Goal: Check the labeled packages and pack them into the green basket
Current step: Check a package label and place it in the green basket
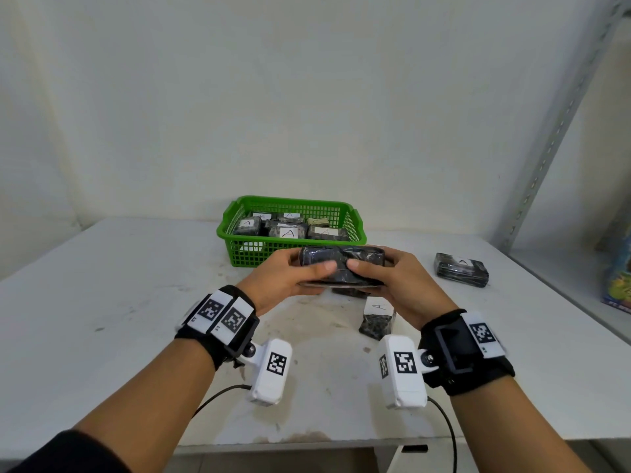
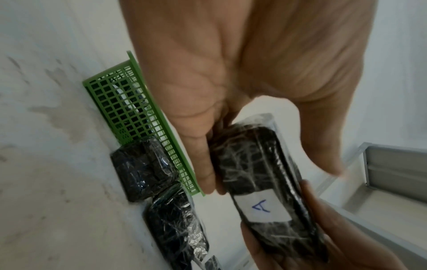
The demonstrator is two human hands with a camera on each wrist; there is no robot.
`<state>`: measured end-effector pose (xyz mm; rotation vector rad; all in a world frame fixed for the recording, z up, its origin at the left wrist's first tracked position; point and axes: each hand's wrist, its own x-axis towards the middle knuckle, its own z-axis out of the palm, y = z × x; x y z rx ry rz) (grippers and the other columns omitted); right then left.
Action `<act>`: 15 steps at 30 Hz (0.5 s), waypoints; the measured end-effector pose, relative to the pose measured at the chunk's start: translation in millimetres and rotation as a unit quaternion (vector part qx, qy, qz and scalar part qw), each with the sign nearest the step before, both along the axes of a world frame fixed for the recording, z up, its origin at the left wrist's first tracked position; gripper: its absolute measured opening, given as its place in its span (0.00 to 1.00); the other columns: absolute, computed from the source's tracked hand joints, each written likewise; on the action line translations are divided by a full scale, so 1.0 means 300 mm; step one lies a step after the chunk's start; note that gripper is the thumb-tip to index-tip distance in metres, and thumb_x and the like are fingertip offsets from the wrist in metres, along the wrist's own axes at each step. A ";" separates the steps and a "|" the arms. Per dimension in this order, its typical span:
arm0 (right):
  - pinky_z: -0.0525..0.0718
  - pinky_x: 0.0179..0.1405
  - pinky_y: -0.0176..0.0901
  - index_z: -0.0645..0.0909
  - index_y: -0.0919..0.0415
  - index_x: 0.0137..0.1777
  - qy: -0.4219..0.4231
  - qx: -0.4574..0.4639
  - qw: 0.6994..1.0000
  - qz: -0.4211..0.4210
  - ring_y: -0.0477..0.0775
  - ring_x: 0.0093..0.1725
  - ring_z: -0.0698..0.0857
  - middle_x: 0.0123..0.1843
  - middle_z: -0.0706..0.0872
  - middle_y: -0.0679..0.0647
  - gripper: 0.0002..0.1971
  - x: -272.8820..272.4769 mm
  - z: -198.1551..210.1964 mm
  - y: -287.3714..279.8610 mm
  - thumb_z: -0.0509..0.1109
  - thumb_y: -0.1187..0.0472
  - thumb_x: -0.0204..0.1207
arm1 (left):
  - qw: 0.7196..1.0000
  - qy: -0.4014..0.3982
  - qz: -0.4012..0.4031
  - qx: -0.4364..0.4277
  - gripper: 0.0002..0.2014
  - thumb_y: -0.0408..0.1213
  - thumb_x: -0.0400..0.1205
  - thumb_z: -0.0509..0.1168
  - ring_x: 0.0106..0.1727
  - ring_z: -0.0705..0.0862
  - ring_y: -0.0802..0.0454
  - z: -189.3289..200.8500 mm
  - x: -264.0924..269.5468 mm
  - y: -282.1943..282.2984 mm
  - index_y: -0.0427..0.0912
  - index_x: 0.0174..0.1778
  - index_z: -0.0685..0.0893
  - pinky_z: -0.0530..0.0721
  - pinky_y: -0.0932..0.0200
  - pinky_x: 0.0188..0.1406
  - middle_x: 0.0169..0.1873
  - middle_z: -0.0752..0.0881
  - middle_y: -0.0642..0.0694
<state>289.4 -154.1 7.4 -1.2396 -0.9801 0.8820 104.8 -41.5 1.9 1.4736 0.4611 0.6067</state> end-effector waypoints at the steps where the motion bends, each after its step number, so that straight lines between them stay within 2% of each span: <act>1: 0.90 0.64 0.60 0.86 0.69 0.66 -0.002 0.004 1.000 0.000 0.64 0.59 0.93 0.59 0.94 0.63 0.25 -0.001 -0.002 -0.001 0.84 0.63 0.69 | 1.000 -0.005 0.020 -0.008 0.20 0.36 0.76 0.75 0.61 0.88 0.41 0.000 0.002 -0.001 0.34 0.63 0.85 0.89 0.50 0.56 0.60 0.89 0.36; 4: 0.89 0.66 0.60 0.87 0.68 0.65 -0.007 0.004 1.000 0.000 0.63 0.58 0.94 0.58 0.94 0.63 0.28 -0.005 -0.001 0.005 0.85 0.59 0.64 | 0.999 -0.019 0.045 -0.004 0.16 0.35 0.77 0.74 0.60 0.88 0.38 -0.001 0.007 0.008 0.32 0.59 0.87 0.89 0.44 0.57 0.58 0.89 0.33; 7: 0.89 0.65 0.56 0.89 0.66 0.62 -0.029 0.001 1.000 0.002 0.60 0.57 0.94 0.56 0.95 0.61 0.20 -0.009 0.008 0.003 0.83 0.58 0.72 | 0.999 -0.027 0.029 0.002 0.22 0.37 0.72 0.76 0.62 0.87 0.36 0.006 0.008 0.004 0.32 0.62 0.86 0.85 0.36 0.61 0.59 0.88 0.32; 9: 0.89 0.65 0.55 0.90 0.65 0.61 -0.042 0.001 0.999 -0.005 0.59 0.56 0.95 0.55 0.95 0.60 0.16 -0.006 0.008 0.001 0.81 0.59 0.76 | 0.999 -0.031 0.017 -0.004 0.24 0.36 0.73 0.74 0.63 0.87 0.35 0.008 0.005 -0.003 0.32 0.64 0.84 0.84 0.35 0.63 0.61 0.87 0.32; 12: 0.88 0.66 0.53 0.90 0.66 0.62 -0.042 0.000 0.999 0.004 0.60 0.58 0.94 0.57 0.95 0.60 0.20 -0.002 0.000 0.004 0.83 0.57 0.73 | 0.999 -0.042 0.025 -0.001 0.24 0.34 0.72 0.75 0.62 0.87 0.36 -0.002 0.002 -0.001 0.32 0.65 0.84 0.84 0.36 0.64 0.59 0.88 0.34; 15: 0.90 0.57 0.44 0.88 0.67 0.63 -0.027 -0.014 0.999 0.018 0.57 0.57 0.94 0.57 0.95 0.60 0.23 0.003 0.000 0.001 0.82 0.57 0.70 | 0.997 -0.052 0.045 -0.018 0.24 0.33 0.73 0.74 0.62 0.87 0.34 -0.001 -0.001 0.005 0.27 0.64 0.83 0.83 0.33 0.63 0.59 0.88 0.32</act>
